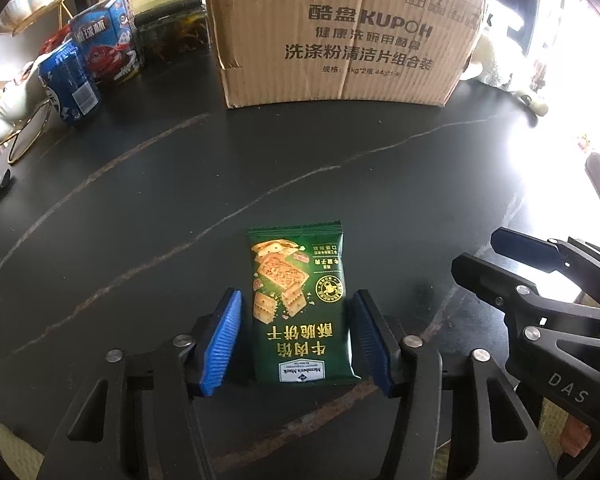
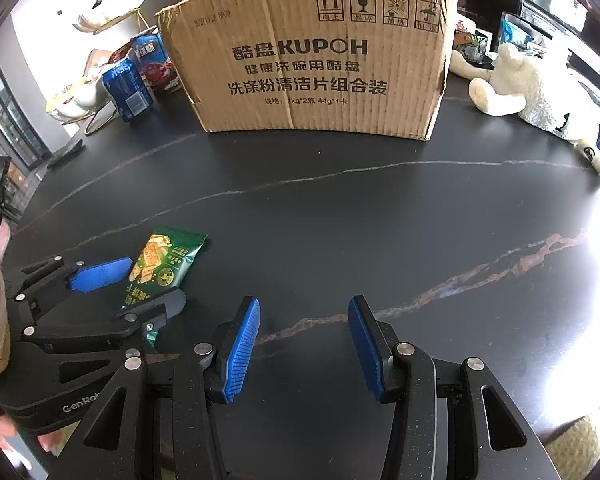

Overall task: Organize snacks
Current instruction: 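Close the left tool on the green cracker packet, then lift the green cracker packet with the left tool over the box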

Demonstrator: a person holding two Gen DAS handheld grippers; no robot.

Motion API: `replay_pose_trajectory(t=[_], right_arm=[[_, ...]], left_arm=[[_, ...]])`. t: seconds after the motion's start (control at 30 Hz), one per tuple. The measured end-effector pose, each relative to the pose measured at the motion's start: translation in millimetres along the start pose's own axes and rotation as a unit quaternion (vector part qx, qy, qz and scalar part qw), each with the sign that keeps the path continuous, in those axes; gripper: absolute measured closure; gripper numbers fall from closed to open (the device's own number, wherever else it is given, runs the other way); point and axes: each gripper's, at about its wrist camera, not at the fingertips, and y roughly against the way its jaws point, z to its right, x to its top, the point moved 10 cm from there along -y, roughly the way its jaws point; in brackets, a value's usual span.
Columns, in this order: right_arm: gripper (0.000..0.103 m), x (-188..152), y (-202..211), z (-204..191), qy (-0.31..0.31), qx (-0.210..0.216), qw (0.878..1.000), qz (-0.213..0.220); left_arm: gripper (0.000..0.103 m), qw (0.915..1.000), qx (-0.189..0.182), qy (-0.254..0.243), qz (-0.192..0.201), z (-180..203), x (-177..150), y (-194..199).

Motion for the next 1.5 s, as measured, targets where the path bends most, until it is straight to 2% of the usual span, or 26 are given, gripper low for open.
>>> replay_pose_trajectory(t=[0.1, 0.33, 0.7, 1.13, 1.5], right_arm=[[0.055, -0.2, -1.2, -0.4, 0.001, 0.000, 1.000, -0.001], [0.055, -0.3, -1.2, -2.8, 0.002, 0.001, 1.000, -0.001], [0.055, 12.5, 13.6, -4.8, -0.001, 0.006, 1.000, 0.015], [0.055, 58.6, 57.1, -2.8, -0.001, -0.003, 0.997, 0.073], [0.055, 105.2, 92.3, 4.0, 0.004, -0.018, 0.993, 0.118]], left_arm=[[0.058, 1.0000, -0.002, 0.001, 0.004, -0.6, -0.1, 1.1], [0.059, 0.9998, -0.014, 0.010, 0.007, -0.8, 1.3, 5.0], [0.059, 0.9984, -0.029, 0.019, 0.045, -0.8, 19.6, 36.0], [0.059, 0.9939, -0.036, 0.009, 0.104, 4.8, 62.4, 83.2], [0.059, 0.9873, -0.028, -0.002, 0.156, 5.0, 110.7, 128.0]])
